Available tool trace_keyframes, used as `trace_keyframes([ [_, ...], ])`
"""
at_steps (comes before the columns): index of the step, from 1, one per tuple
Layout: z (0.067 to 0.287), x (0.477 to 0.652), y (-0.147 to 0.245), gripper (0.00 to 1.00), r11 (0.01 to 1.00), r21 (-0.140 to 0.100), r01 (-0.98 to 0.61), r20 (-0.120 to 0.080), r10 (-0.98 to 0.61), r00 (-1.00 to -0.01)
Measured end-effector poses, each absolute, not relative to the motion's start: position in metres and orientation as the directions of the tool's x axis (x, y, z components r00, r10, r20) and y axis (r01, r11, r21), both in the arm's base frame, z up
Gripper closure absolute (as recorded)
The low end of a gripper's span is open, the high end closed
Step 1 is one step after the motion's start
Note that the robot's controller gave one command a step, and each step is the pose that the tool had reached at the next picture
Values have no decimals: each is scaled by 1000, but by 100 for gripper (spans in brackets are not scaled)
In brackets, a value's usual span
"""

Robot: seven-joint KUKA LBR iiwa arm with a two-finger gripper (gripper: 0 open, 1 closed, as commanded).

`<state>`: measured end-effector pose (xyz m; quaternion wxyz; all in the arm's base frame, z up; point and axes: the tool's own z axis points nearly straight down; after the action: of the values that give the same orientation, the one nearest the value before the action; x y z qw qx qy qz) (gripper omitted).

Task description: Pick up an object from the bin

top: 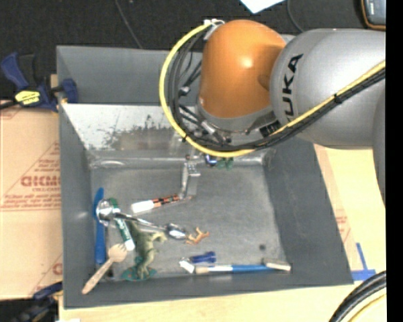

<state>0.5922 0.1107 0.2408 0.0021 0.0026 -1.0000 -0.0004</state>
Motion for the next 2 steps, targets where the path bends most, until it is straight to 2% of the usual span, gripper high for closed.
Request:
trace_keyframes([
  [1, 246, 593, 110, 0, 1000, 2, -1, -4, -1, -1000],
  [2, 96, 613, 78, 0, 998, 0, -70, -8, -70, -998],
])
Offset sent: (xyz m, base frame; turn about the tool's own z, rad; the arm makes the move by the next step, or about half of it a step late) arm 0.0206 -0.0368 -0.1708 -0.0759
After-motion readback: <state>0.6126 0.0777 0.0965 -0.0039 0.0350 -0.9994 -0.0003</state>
